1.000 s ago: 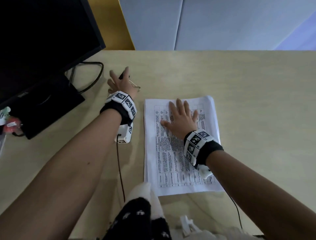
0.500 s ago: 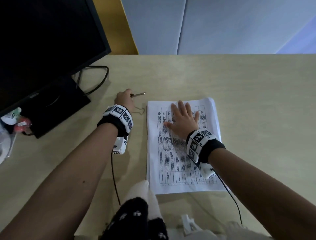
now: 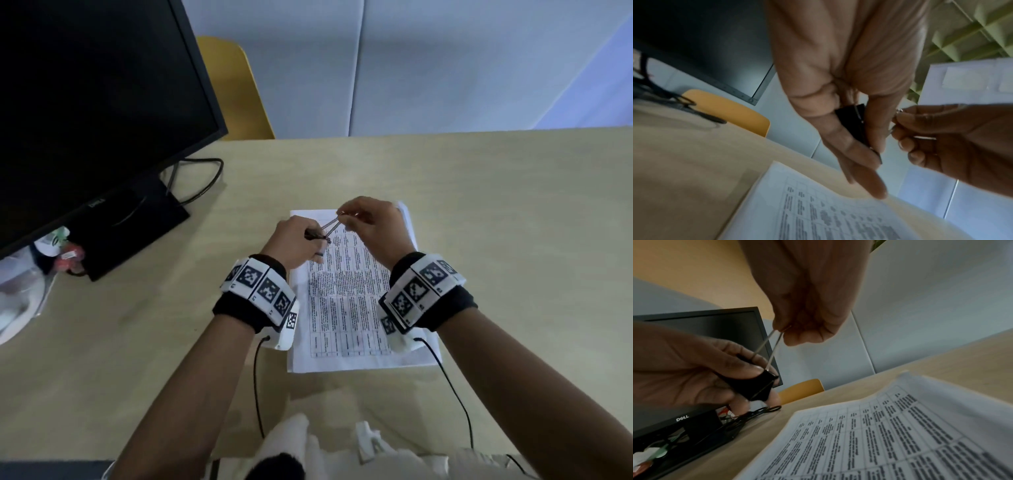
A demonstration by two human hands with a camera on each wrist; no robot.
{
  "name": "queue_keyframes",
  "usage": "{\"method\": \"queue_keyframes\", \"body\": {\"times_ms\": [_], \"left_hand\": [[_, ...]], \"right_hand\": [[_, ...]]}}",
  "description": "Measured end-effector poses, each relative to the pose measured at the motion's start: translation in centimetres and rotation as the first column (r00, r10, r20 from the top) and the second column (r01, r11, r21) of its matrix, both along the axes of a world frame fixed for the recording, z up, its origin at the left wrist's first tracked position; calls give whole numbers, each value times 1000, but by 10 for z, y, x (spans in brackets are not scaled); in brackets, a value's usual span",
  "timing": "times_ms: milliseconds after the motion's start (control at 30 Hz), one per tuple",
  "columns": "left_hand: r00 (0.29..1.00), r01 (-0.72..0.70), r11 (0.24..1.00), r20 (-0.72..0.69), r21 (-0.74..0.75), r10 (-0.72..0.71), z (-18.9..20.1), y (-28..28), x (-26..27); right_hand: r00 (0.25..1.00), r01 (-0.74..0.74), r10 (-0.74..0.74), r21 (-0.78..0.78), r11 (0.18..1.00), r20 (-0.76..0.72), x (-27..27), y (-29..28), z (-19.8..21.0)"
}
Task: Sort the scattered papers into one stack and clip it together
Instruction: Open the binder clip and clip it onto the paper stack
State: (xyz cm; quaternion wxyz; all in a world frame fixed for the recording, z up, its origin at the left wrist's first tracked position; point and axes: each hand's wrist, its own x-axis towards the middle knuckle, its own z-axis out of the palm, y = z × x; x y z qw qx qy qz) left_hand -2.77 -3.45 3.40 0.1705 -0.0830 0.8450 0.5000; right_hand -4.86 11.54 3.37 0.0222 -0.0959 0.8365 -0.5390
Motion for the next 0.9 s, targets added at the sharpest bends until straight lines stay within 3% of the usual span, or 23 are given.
{"method": "queue_keyframes", "body": {"times_ms": [167,233,433,633,900], "left_hand": [[1000,-12,932,12,362,9,6,6,18],[1000,-14,907,-5,421,18,8,12,25],[995,12,931,-93,365,24,3,24,36],[989,19,964,-145,265,21,2,29,44],[991,23,960,-135,281,16,-3,31,47]], "right_hand": [[981,184,-175,-120,976,81,8,25,1],[963,267,-258,-126,955,81,11,33,-1],[936,352,-353,-33,935,-8,24,38,-1],[945,293,-262,145,945,-198,31,40,-4],[921,294,-214,217,931,-327,32,40,-14]]}}
